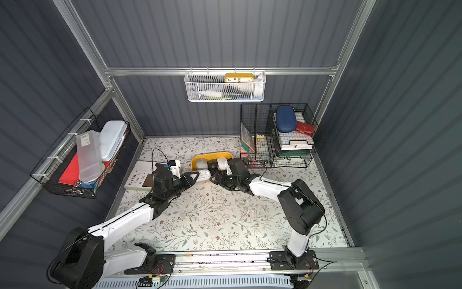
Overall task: Put the mouse in the storage box
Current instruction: Pick up the mouse from the center of the board, then place the mouse in the storage box.
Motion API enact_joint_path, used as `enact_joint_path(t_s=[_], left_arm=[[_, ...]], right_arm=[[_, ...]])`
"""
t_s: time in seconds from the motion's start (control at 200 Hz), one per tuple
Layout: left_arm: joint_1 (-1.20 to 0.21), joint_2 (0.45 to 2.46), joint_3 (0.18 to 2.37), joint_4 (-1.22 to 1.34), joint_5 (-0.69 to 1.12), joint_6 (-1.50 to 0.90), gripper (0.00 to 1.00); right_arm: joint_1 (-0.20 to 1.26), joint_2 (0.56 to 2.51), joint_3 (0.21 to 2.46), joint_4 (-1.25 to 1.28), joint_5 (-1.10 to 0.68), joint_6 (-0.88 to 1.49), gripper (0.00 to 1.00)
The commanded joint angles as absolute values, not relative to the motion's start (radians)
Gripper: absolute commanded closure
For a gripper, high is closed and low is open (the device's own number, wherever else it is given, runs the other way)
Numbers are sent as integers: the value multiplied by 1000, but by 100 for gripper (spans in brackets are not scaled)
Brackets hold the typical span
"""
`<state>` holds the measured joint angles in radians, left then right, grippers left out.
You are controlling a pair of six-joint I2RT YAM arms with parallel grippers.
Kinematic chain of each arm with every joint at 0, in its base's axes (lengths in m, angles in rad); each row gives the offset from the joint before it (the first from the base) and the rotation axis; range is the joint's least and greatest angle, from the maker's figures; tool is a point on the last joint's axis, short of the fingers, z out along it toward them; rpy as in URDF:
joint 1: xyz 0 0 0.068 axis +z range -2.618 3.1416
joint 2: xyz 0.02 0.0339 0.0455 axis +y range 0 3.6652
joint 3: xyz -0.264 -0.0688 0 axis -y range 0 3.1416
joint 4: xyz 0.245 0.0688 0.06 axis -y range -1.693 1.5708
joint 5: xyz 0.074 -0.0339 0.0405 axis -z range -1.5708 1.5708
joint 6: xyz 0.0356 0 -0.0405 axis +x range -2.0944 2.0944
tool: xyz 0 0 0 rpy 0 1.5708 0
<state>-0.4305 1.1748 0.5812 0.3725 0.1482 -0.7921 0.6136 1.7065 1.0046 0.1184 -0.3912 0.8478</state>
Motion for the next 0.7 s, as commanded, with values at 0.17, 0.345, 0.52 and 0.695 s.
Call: enact_joint_path(t_s=[0.17,0.345,0.52,0.695], left_arm=[[-434,1248,820,295,0,-614,93],[-489,1409,1010,194,-176,-487,94],[-615,1577,1155,93,-397,-388,94],[-665,1681,1242,55,-483,-331,95]], right_arm=[[455,1529,933,-137,-265,702,27],[433,1446,932,-220,-182,650,26],[425,1370,904,-238,-144,634,26],[419,1307,893,-270,-100,617,25]])
